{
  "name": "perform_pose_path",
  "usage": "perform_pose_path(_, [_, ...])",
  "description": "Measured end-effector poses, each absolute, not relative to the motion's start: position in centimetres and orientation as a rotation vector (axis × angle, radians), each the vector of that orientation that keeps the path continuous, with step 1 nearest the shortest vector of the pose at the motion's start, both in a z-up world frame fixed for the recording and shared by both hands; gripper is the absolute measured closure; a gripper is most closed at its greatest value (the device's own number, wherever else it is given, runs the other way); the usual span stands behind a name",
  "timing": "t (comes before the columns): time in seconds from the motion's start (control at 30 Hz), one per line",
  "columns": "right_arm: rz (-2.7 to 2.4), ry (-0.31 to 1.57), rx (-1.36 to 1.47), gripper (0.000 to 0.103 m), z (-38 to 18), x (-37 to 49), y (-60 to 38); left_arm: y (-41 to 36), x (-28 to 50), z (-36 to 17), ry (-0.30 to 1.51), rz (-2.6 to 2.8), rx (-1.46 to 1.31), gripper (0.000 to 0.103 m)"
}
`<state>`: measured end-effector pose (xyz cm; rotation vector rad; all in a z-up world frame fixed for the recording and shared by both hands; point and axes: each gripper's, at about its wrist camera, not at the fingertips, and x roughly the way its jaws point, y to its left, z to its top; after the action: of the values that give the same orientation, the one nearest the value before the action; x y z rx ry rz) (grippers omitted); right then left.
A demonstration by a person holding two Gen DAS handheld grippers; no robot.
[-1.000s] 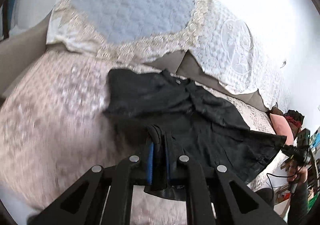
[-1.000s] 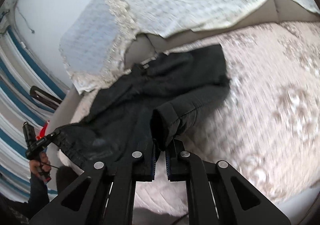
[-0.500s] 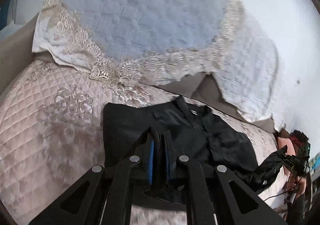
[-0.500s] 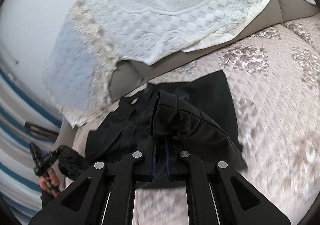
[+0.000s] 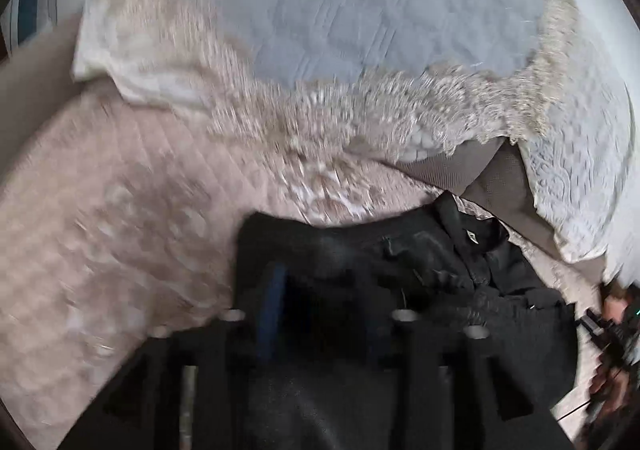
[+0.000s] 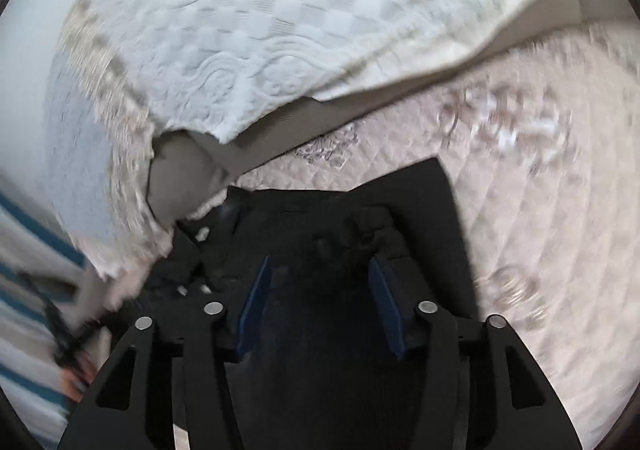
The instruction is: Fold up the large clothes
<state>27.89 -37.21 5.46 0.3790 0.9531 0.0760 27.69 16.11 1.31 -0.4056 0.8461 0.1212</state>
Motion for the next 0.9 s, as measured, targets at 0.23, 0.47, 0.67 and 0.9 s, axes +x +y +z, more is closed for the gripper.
perform_pose_path(0.23, [0.035,1.017,0.159,0.046,4.2,29.5,-37.1,14.5,29.1,0.6,0.942,0.044,-0.282,0.034])
perform_pose_path(0.47, [-0.007,1.137,0.101,0.060,1.0,31.7,-36.7,13.8,31.6,-2.8,1.011,0.099,-0.231,0.062])
perform_pose_path(0.67, [0.029,1.027,-0.008,0.093,4.2,31.3,-34.4,13.8,30.0,0.5,0.857,0.081,-0.170,0.099])
perform_pose_path(0.9, [-0.019,0.985,0.040,0.093,4.4,34.8,-35.4,15.7,33.4,-0.7,0.851,0.223,-0.161,0.103])
